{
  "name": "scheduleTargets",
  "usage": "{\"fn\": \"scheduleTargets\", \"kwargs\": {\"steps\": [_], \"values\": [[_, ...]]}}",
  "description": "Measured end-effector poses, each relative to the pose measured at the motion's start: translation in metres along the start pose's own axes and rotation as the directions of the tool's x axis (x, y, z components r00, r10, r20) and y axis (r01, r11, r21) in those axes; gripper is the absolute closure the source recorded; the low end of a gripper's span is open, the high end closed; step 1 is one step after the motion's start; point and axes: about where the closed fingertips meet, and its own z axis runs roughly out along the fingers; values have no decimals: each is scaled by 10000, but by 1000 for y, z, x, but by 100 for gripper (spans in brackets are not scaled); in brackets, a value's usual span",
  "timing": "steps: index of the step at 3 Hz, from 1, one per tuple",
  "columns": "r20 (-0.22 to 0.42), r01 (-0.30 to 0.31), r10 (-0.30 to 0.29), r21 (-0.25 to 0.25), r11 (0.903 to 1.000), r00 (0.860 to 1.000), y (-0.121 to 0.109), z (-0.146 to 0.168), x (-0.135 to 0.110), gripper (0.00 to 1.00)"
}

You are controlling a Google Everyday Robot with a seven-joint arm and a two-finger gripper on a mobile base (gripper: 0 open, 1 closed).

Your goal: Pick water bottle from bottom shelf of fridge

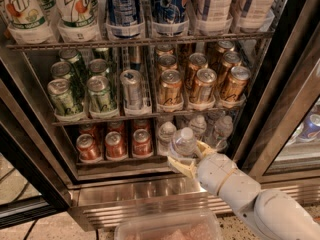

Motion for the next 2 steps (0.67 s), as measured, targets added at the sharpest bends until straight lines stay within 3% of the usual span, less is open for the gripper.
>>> {"fn": "scheduleTargets", "kwargs": {"steps": [1,2], "values": [[-54,-133,130,-478,9988,9999,-4,2,-2,100],[-329,-323,282,-1324,9907,9991,-26,6,-9,100]]}}
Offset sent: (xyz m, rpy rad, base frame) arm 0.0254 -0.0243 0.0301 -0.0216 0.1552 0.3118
